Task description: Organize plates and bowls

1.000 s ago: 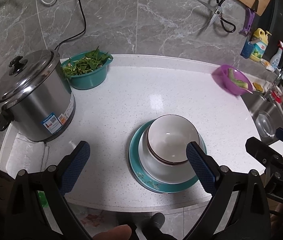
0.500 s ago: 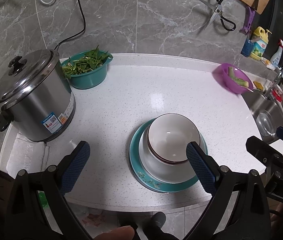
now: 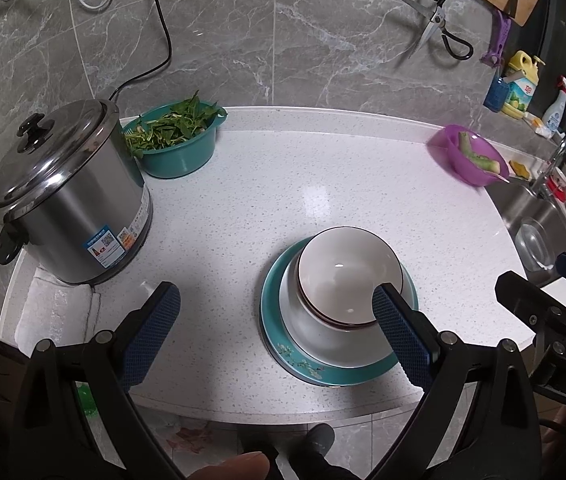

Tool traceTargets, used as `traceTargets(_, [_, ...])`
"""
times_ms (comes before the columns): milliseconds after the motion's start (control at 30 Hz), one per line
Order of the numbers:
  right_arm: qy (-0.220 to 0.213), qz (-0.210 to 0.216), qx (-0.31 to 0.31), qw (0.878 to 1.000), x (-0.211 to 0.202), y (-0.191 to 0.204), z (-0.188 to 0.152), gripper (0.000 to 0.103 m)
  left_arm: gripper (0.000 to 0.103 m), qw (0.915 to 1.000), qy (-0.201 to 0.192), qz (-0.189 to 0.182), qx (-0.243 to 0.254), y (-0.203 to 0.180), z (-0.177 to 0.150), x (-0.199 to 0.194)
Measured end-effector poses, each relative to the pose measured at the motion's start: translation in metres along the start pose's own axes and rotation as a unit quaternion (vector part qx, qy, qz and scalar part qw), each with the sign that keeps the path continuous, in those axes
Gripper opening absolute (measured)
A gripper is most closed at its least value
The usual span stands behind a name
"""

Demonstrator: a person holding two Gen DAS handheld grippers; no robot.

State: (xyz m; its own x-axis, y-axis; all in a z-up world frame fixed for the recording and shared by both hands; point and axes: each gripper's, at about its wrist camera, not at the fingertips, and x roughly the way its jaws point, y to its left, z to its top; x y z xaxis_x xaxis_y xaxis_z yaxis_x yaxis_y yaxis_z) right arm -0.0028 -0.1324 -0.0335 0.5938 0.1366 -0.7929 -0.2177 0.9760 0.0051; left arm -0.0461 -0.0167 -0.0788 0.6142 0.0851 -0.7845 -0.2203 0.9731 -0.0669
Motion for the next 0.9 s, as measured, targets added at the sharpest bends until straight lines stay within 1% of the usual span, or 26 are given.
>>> traceTargets(900, [0.001,-0.001,0.001,1.000,0.0027,-0.0024,0.0003,0.103,0.098,1.0000,0.005,0.001,0.007,0.0027,0.0058,0.0075])
